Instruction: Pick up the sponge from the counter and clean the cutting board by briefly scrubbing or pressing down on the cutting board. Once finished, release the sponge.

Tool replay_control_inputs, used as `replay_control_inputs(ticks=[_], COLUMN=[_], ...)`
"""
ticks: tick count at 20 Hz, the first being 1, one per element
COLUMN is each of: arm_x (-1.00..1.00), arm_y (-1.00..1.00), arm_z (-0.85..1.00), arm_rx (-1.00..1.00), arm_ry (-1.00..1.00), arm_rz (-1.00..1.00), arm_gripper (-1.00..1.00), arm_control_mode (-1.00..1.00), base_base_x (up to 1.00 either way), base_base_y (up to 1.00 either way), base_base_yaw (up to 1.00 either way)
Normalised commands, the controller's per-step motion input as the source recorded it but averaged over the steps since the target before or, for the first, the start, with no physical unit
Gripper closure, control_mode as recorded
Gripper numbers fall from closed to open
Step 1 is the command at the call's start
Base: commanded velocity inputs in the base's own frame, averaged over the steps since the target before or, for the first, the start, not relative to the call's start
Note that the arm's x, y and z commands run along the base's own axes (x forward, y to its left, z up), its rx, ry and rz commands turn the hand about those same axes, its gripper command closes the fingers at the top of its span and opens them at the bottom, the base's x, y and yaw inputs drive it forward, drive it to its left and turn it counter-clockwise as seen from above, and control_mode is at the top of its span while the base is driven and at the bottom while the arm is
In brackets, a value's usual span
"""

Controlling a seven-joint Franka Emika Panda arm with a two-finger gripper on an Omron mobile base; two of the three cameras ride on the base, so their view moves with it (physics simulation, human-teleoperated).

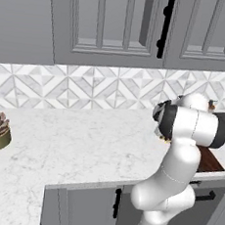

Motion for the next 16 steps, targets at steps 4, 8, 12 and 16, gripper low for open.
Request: replay_control_inputs(ticks=[4,8,12,16], arm_x=[0.31,0.28,0.15,0.0], arm_y=[-0.37,-0.27,-0.1,-0.12], arm_z=[-0.06,-0.29,-0.35,-0.45], arm_rx=[0.05,-0.01,0.0,0.0], arm_ry=[0.09,0.0,-0.01,-0.08], arm_rz=[0.0,0.0,0.0,0.0], arm_gripper=[1.0,1.0,1.0,1.0], arm_control_mode=[-1.0,-1.0,-1.0,-1.0], base_base_x=[0.0,0.0,0.0,0.0], base_base_y=[0.0,0.0,0.0,0.0], base_base_yaw=[0.0,0.0,0.0,0.0])
